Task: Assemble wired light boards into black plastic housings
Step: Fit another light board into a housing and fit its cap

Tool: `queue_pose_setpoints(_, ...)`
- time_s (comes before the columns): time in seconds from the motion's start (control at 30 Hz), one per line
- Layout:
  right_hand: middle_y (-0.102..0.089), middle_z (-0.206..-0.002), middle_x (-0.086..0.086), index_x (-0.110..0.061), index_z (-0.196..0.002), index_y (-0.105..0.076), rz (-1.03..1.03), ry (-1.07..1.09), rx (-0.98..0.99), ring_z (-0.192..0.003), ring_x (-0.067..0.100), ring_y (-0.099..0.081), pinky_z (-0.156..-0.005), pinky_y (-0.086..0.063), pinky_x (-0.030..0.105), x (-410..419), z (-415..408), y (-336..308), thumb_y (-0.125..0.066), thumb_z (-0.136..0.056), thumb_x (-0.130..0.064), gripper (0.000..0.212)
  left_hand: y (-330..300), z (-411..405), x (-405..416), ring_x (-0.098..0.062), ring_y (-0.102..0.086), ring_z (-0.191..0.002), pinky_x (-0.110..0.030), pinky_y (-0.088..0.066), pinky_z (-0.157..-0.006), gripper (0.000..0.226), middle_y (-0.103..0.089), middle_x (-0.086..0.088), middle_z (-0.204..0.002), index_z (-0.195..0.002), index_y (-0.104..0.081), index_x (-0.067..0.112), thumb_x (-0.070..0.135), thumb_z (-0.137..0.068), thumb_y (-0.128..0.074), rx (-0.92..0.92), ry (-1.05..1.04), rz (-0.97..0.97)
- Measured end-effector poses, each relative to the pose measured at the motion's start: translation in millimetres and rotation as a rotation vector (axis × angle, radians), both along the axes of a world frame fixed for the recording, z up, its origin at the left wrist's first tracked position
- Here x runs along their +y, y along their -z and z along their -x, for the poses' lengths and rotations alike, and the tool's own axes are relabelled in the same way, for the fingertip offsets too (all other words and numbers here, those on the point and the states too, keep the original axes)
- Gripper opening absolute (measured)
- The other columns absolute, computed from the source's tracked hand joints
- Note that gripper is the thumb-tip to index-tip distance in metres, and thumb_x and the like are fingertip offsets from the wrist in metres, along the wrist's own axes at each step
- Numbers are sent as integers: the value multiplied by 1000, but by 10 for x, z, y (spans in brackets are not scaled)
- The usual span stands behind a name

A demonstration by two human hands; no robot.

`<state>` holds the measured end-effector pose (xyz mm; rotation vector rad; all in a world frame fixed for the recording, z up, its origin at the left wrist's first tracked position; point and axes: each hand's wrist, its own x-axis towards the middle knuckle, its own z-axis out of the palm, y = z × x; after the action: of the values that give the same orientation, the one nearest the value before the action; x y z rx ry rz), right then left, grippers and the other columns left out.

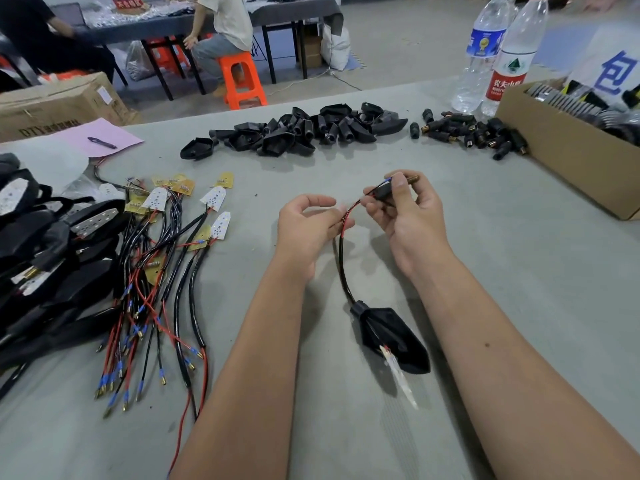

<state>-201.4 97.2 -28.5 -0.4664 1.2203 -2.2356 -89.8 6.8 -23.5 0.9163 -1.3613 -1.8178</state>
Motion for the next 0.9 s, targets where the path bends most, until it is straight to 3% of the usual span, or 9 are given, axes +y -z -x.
queue_pose_setpoints(0.13,-71,-85,16,-9,-103,-58,31,18,-65,-71,22,-71,-73,-60,26,8,24,-23,-48,-110,-18,15,-2,-8,19,-29,-76,-73,-34,-64,-81,8,-74,-15,-81,-91,-66,0,-5,-90,-72,-21,-2,54)
queue_pose_setpoints(0.23,-70,-84,16,-7,-106,-58,22,28,-69,-70,21,-69,-71,-59,25,-1,9,-25,-48,-110,-18,15,-1,-5,29,-29,-77,-75,-36,-63,-84,6,-76,-10,-77,-90,-69,2,3,-91,-74,-12,25,66)
queue_pose_setpoints(0.43,-72,-90,20,-6,-105,-60,17,12,-87,-69,19,-68,-68,-58,24,8,33,-24,-49,-109,-20,18,2,-18,38,-27,-76,-73,-31,-63,-76,11,-76,-23,-88,-92,-70,2,-6,-86,-76,-3,77,132)
queue_pose_setpoints(0.63,-73,-85,11,-3,-100,-66,-235,-41,197,-63,16,-64,-54,-49,23,-11,-24,31,-58,-105,-17,17,22,67,90,-18,-73,-71,-26,-59,-71,13,-76,-9,-82,-103,-68,0,-8,-92,-66,7,80,168)
queue_pose_setpoints(0.77,-69,-75,5,-6,-90,-66,-318,-64,300,-53,12,-57,-46,-40,19,0,-54,23,-58,-103,-16,18,-5,90,94,-4,-62,-66,-21,-52,-62,21,-66,14,-74,-116,-70,16,11,-97,-64,-41,67,300)
queue_pose_setpoints(0.83,-65,-70,2,-7,-91,-69,-324,-83,331,-52,13,-52,-45,-39,18,7,-68,18,-59,-101,-16,16,-15,102,115,-6,-59,-68,-24,-51,-64,20,-72,11,-89,-116,-74,22,19,-98,-66,-70,100,412)
queue_pose_setpoints(0.9,-60,-66,1,-10,-93,-69,-305,-90,332,-51,14,-49,-44,-37,19,14,-67,16,-59,-100,-12,12,-13,126,139,-20,-55,-72,-36,-55,-73,20,-73,-4,-111,-114,-77,25,19,-97,-69,-101,113,522)
